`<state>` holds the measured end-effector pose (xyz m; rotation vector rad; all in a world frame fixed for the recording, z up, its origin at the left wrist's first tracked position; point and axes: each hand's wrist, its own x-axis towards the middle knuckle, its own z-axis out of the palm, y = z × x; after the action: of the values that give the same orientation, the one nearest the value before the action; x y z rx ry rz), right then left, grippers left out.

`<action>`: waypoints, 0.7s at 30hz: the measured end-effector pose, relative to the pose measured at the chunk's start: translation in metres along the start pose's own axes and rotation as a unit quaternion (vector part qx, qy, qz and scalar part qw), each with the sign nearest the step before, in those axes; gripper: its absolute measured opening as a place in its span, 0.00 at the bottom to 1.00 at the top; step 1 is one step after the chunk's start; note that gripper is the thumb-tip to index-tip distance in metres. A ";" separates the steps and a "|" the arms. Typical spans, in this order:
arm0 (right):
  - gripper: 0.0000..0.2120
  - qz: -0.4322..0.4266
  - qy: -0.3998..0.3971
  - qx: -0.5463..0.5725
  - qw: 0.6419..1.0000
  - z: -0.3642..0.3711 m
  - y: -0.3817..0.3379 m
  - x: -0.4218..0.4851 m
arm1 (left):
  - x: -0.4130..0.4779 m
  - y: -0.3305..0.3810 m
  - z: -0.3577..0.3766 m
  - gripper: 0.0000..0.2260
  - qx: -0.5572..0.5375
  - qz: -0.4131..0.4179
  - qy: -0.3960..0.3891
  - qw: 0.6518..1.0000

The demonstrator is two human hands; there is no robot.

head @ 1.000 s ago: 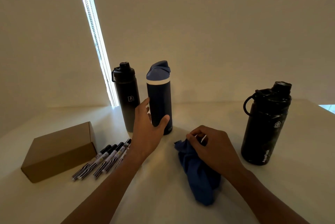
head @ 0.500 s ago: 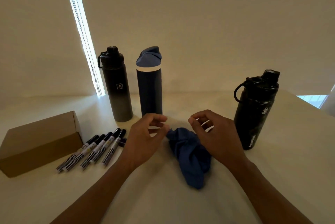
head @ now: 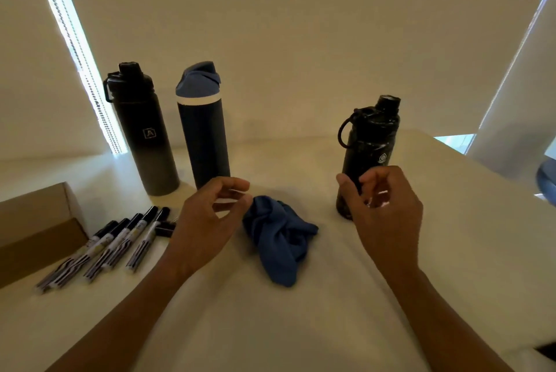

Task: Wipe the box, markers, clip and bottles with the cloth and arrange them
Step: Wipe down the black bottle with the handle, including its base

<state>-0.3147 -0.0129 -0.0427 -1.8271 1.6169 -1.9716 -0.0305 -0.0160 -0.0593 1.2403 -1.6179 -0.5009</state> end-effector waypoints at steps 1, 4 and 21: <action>0.22 0.024 0.022 -0.004 0.999 -0.004 0.004 0.002 | 0.000 0.000 0.001 0.09 0.003 0.001 -0.001 1.000; 0.42 0.130 0.007 -0.006 0.992 -0.011 0.022 0.008 | 0.000 0.000 0.001 0.09 0.004 0.006 0.001 1.000; 0.31 0.084 -0.224 0.091 0.967 0.056 -0.048 0.041 | 0.009 0.009 -0.028 0.17 -0.017 -0.008 0.039 0.999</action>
<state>-0.2586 -0.0515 0.0069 -1.8237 1.3519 -1.4446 -0.0101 -0.0143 -0.0362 1.2328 -1.5289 -0.4816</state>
